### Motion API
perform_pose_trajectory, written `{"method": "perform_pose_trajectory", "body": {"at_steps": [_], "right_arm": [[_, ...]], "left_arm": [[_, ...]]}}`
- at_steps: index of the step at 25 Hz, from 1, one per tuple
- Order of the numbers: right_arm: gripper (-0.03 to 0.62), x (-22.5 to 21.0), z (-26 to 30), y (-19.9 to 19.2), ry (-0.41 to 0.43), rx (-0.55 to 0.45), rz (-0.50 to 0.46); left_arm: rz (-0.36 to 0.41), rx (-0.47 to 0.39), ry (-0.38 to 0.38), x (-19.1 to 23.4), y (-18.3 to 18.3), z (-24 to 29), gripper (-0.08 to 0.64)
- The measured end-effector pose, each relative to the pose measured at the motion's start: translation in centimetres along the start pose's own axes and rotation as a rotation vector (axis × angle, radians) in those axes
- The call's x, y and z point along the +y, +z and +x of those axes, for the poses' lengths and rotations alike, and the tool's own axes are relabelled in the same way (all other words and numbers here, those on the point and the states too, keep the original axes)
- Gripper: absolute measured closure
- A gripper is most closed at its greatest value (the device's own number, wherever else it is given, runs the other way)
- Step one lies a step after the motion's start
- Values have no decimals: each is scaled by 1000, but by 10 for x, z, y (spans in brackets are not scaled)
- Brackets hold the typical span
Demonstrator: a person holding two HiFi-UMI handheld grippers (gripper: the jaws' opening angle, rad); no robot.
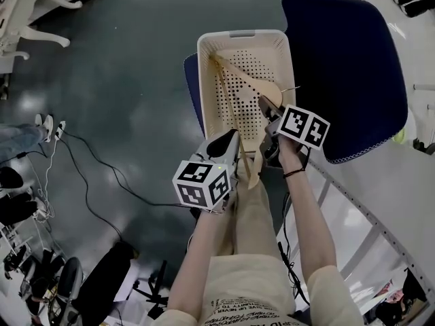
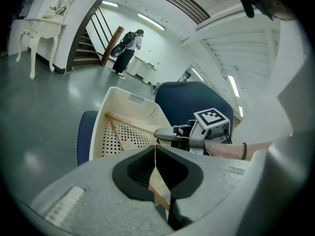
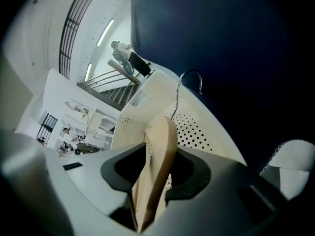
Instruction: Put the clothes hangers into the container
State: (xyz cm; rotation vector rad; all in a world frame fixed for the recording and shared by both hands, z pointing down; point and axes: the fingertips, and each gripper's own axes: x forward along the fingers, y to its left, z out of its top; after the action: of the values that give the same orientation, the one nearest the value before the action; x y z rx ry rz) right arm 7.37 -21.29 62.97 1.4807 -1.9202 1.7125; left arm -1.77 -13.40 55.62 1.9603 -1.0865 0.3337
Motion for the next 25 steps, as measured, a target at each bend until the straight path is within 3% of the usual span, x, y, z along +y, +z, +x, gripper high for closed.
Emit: {"method": "perform_pose_trajectory", "body": {"at_steps": [13, 25], "right_arm": [[360, -4, 5, -13, -1, 30, 26], [345, -9, -11, -18, -64, 32, -19]], "left_arm": [[0, 6, 6, 1, -3, -1, 537], [0, -9, 6, -1, -2, -8, 537]]}}
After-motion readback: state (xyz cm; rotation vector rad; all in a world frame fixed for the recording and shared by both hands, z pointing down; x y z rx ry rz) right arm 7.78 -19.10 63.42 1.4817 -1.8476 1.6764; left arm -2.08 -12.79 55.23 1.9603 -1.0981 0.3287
